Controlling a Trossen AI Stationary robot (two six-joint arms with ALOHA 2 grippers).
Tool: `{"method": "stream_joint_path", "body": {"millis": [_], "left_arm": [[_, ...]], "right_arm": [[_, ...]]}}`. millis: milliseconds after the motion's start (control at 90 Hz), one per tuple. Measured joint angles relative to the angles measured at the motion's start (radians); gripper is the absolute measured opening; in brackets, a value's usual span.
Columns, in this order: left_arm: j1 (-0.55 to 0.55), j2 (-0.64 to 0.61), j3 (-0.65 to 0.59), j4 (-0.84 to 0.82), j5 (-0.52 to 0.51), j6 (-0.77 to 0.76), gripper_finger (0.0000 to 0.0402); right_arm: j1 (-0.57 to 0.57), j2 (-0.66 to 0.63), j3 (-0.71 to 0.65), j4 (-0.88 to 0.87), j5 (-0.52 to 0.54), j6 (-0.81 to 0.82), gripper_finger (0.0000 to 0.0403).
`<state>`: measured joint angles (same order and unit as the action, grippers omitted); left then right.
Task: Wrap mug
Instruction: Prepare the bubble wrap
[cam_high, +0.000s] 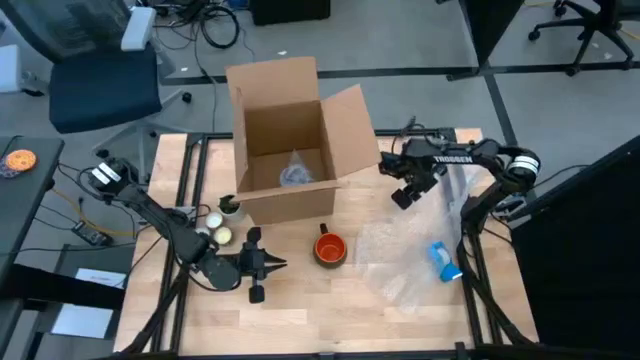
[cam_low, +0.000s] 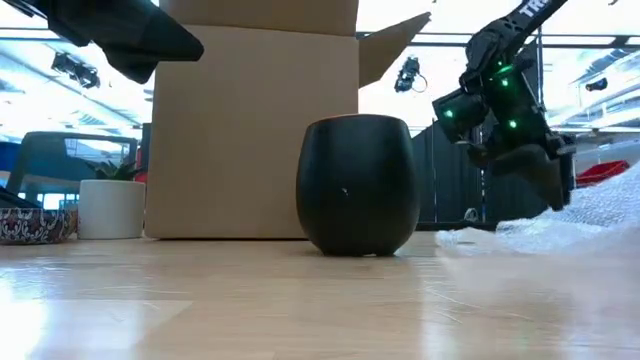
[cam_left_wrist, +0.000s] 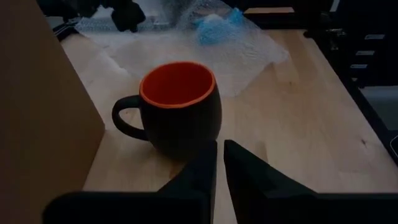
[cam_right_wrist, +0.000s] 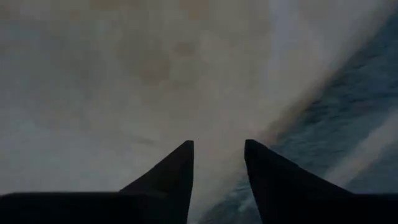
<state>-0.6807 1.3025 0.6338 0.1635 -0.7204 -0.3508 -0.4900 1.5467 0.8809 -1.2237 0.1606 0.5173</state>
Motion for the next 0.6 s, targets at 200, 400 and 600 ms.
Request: {"method": "stream_joint_path", "body": {"millis": [200, 400, 600], "left_arm": [[0.000, 0.000, 0.000, 0.000, 0.000, 0.000, 0.0016], [0.000, 0.000, 0.000, 0.000, 0.000, 0.003, 0.0016], [0.000, 0.000, 0.000, 0.000, 0.000, 0.004, 0.0016]], "right_arm": [[0.005, 0.000, -0.050, 0.179, -0.065, -0.007, 0.0114], [0.003, 0.000, -0.053, 0.435, -0.096, -0.046, 0.0113], [-0.011, 0.000, -0.051, 0.721, -0.294, -0.084, 0.0114]]}}
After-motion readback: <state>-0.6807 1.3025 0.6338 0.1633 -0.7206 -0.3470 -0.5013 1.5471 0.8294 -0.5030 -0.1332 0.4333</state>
